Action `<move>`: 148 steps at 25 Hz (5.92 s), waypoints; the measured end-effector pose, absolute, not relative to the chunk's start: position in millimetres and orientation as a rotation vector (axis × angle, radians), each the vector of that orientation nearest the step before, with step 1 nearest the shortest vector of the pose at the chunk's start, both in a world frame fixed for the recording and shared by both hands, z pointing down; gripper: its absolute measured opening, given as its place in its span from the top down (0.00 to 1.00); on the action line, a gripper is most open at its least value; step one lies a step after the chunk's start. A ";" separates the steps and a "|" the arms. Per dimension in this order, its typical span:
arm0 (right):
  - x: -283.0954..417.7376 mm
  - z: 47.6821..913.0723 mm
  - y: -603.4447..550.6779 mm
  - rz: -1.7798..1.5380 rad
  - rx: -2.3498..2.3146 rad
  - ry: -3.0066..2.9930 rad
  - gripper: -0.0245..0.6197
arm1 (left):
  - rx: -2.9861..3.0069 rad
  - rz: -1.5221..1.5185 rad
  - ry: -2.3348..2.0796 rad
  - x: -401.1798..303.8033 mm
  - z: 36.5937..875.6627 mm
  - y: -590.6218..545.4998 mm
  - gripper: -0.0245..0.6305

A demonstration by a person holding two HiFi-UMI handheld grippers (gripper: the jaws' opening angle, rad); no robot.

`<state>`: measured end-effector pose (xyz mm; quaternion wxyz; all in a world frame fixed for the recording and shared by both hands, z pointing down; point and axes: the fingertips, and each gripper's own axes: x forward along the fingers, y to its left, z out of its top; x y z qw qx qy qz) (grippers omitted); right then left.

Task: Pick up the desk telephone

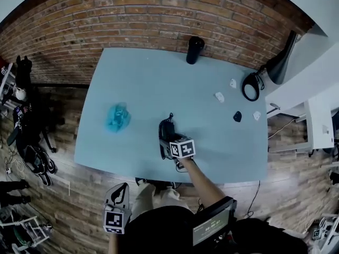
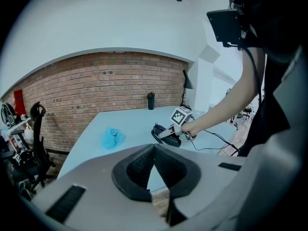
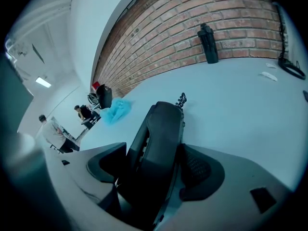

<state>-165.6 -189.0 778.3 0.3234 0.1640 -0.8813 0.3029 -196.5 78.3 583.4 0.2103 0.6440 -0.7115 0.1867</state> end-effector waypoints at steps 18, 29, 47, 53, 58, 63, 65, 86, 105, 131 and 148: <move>-164.7 777.9 -191.0 0.817 0.446 -2.317 0.41 | 1.820 0.516 -1.946 -194.6 586.7 83.3 0.94; -163.3 779.8 -192.7 0.838 0.464 -2.296 0.42 | 1.837 0.499 -1.945 -193.3 587.9 84.7 0.94; -160.8 783.6 -192.3 0.845 0.446 -2.228 0.43 | 1.930 0.460 -1.938 -185.5 575.0 60.7 0.94; -165.8 782.6 -191.2 0.846 0.445 -2.232 0.43 | 1.944 0.473 -1.914 -185.4 577.6 61.8 0.94; -161.1 784.2 -192.7 0.853 0.451 -2.224 0.43 | 1.963 0.480 -1.892 -180.6 579.1 57.6 0.94; -161.2 784.5 -193.6 0.892 0.473 -2.212 0.45 | 1.964 0.482 -1.902 -183.9 578.5 57.2 0.94; -159.6 784.0 -193.9 0.900 0.480 -2.213 0.46 | 1.963 0.483 -1.900 -183.3 578.5 57.9 0.94; -158.7 763.4 -189.4 1.374 0.537 -2.230 0.50 | 1.963 0.484 -1.896 -187.8 579.0 62.5 0.94; -185.4 656.7 -205.7 1.417 0.401 -2.553 0.50 | 1.933 0.436 -1.928 -205.1 573.0 56.5 0.94; -210.7 466.4 -191.5 1.424 0.117 -2.993 0.50 | 2.022 0.291 -1.917 -225.7 559.3 28.2 0.94; -190.7 353.9 -152.1 1.079 0.340 -3.298 0.50 | 2.218 0.175 -1.871 -278.4 497.5 14.7 0.94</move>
